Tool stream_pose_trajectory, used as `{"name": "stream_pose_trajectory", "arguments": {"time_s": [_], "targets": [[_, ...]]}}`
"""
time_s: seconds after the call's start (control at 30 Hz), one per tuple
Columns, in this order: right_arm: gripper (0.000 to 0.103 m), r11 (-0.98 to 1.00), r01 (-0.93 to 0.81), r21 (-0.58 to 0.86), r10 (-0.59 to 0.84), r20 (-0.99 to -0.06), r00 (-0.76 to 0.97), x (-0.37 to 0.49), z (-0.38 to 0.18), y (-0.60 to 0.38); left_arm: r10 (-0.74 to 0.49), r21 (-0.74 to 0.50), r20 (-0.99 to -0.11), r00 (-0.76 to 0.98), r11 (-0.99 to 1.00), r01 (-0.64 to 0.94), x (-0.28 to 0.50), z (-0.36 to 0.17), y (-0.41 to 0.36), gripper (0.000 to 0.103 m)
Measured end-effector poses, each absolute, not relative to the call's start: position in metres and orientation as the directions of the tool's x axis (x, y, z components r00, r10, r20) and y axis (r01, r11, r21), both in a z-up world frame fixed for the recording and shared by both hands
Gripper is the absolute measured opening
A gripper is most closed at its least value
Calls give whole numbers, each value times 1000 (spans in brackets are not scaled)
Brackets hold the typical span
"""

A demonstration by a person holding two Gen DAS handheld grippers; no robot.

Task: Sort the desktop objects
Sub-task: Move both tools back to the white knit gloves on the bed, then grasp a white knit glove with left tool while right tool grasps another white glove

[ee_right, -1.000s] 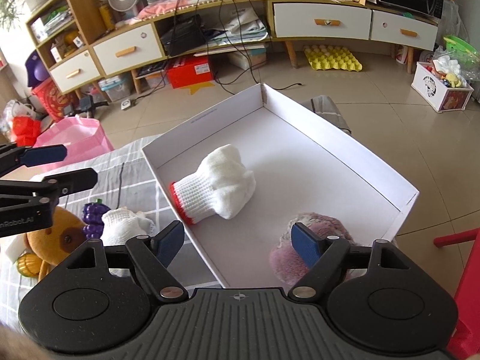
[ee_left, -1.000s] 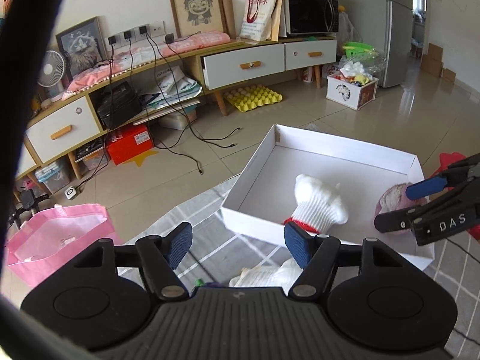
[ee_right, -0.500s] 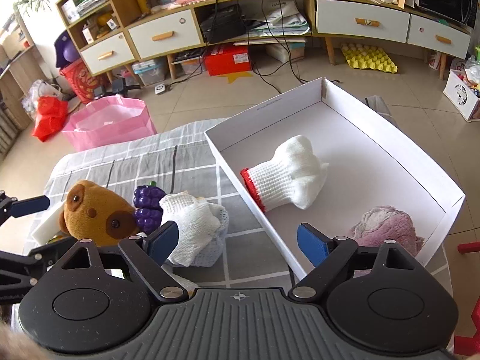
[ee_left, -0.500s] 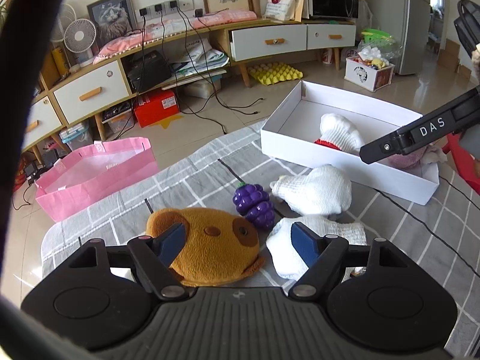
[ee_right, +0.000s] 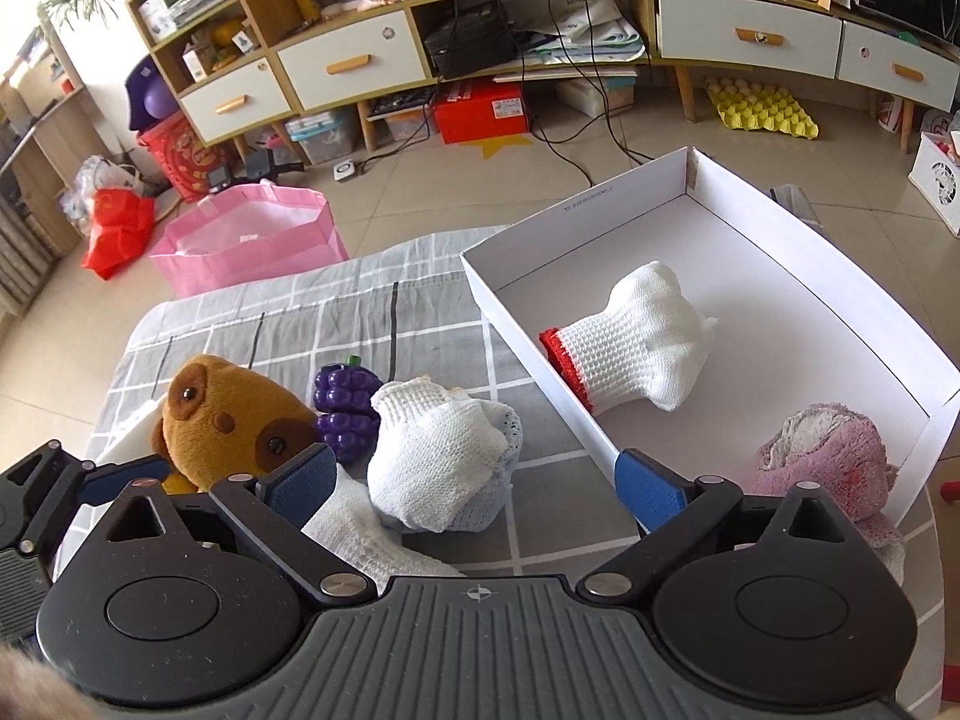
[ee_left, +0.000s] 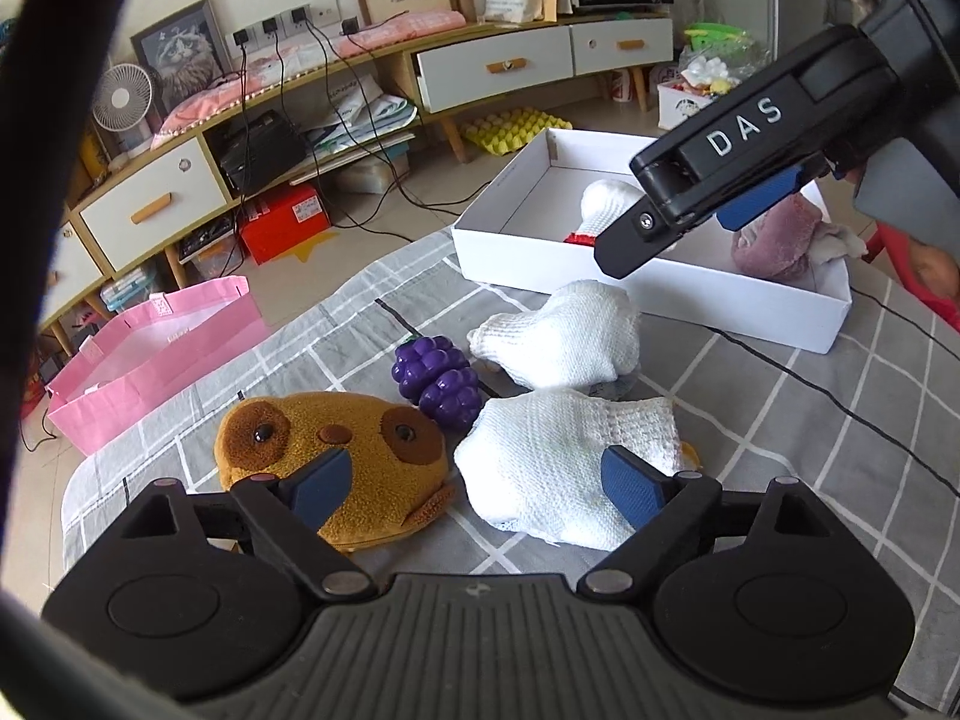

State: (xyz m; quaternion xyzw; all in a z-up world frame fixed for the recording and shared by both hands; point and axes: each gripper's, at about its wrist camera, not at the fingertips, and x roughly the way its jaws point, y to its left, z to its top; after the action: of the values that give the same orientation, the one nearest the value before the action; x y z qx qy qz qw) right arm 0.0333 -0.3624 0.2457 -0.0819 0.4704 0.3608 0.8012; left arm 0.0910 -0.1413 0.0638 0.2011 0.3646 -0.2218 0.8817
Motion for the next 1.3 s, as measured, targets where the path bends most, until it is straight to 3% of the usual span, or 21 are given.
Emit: {"name": "stream_pose_trajectory", "arguments": {"time_s": [0.1,0.53,0.73,0.9,1.07,1.3], "targets": [[101,730,-650,210,501,-811,301,33,246,-365,-232,230,-728,645,804,548,86,61,-148,98],[102,743,-606,283,499,-839,219,47,222,-357,-213,224,-745,632,812,538,104,49,-159,99],[102,746,-594,301,492,-850,187,54,208,-351,-265,137,-756,598,829,542,113,49,-152,101],[102,738,-608,293,489,-853,182,54,207,-347,-374,-90,-792,483,854,513,123,52,-140,102],[102,740,-603,298,492,-852,182,55,207,-345,-409,-220,-825,389,868,445,128,46,-143,102],[102,744,-601,293,479,-860,174,58,200,-344,-350,-200,-869,350,895,400,129,33,-148,102]]}}
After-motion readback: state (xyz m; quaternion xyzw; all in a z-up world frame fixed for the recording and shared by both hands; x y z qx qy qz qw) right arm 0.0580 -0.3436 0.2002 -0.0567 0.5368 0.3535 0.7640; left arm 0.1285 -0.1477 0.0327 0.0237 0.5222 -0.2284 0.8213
